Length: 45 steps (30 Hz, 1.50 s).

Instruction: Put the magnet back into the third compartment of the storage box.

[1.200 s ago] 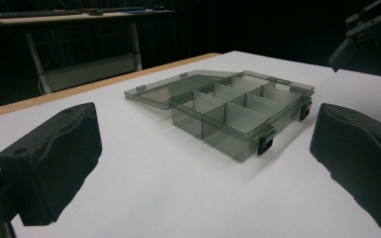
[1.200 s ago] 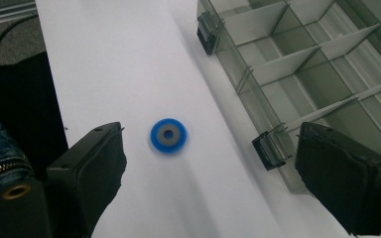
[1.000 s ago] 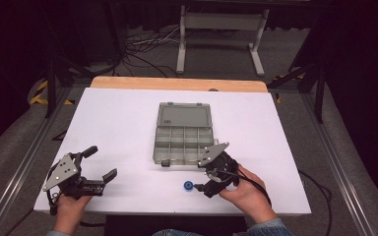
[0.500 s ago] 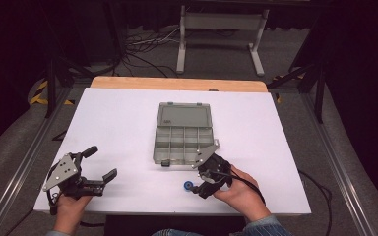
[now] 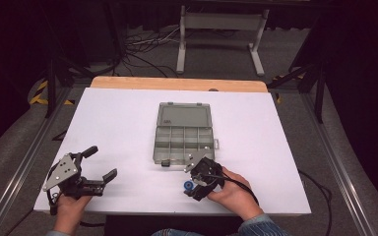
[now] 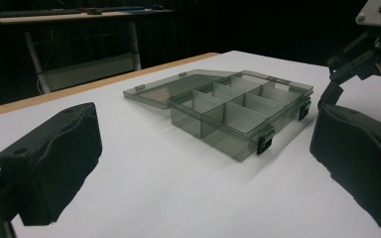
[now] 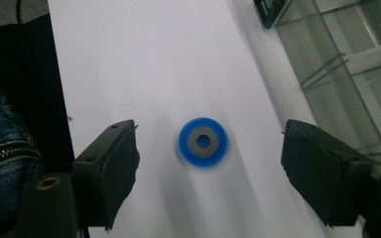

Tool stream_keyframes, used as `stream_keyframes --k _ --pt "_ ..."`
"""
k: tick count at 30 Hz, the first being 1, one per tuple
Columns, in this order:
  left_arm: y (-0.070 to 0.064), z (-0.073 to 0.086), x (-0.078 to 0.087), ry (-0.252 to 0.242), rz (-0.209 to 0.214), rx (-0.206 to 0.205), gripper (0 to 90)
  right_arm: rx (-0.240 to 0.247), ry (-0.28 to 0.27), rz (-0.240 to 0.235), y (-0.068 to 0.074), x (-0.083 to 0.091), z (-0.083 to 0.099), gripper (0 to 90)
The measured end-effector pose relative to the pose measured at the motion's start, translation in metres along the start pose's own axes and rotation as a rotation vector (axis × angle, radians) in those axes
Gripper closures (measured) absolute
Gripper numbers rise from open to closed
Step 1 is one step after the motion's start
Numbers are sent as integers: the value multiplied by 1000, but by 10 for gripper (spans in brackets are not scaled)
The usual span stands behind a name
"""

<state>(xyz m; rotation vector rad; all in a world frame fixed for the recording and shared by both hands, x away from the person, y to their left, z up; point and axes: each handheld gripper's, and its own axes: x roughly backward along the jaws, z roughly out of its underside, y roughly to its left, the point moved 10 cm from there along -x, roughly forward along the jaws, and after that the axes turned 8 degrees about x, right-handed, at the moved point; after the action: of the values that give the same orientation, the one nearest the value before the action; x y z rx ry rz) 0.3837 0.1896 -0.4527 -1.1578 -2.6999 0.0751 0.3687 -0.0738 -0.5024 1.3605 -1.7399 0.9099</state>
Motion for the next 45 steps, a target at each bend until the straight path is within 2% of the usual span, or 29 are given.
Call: stream_keyframes --k 5,18,31,45 --pt "0 0 0 1 1 0 4 10 6 -23 2 -7 0 281" --pt "0 0 0 3 4 2 5 22 44 -34 4 -18 3 404" --pt "0 0 0 1 5 2 6 20 60 -27 3 -21 5 614" --pt "0 0 0 0 4 2 6 34 28 -10 3 -14 -1 619"
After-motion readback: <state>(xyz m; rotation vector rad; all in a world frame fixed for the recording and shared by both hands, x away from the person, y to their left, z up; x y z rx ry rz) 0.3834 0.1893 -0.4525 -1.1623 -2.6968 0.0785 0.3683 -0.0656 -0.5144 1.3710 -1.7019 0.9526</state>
